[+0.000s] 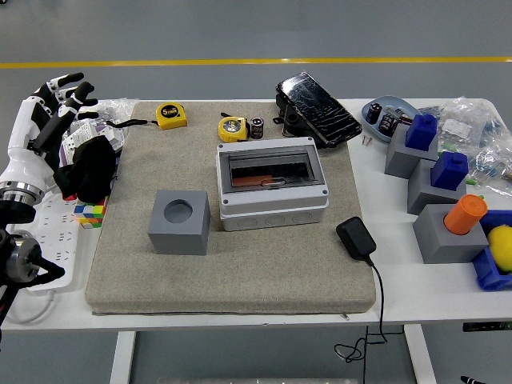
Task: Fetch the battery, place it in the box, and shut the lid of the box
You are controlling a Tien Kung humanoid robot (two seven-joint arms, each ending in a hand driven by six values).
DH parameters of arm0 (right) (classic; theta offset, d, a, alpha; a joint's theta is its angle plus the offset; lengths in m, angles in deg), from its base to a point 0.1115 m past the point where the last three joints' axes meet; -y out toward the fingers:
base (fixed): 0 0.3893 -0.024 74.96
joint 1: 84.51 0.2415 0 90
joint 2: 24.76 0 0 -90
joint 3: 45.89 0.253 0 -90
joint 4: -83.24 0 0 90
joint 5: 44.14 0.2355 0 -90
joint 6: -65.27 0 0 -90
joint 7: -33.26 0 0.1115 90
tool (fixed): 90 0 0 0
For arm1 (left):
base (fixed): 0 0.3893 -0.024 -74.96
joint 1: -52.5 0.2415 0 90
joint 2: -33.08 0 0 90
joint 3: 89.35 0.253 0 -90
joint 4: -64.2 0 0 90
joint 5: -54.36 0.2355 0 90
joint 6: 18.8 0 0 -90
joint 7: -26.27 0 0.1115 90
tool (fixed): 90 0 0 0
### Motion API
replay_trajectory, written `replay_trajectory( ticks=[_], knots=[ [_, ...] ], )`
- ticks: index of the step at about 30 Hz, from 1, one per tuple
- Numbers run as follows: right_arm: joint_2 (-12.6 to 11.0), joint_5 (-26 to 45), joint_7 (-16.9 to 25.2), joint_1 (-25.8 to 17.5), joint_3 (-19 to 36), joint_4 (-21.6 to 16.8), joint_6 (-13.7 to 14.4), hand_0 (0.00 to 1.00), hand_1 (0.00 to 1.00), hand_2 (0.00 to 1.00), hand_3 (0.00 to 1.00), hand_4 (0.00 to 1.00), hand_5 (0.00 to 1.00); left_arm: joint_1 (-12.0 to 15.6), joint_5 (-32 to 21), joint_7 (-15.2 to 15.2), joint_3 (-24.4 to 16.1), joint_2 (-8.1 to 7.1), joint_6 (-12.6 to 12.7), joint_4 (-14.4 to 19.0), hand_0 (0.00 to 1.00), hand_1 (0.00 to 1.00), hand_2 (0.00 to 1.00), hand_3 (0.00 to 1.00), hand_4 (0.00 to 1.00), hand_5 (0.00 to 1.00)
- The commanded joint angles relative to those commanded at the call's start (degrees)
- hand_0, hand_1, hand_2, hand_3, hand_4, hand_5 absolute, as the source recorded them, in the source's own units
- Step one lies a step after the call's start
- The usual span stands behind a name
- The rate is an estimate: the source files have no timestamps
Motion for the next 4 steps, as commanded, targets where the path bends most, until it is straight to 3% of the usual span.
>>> replay_trajectory(
  ticks=[4],
  knots=[
    [0.46,-0.04,0.08,-0.29,0.01,-0.52,-0.14,0.669,0.675,0.689,0.536,0.901,0.509,0.11,0.11,0.07,-0.09,0.4,-0.02,0.03,0.46,0.591,0.635,0.698,0.998,0.515]
  ],
)
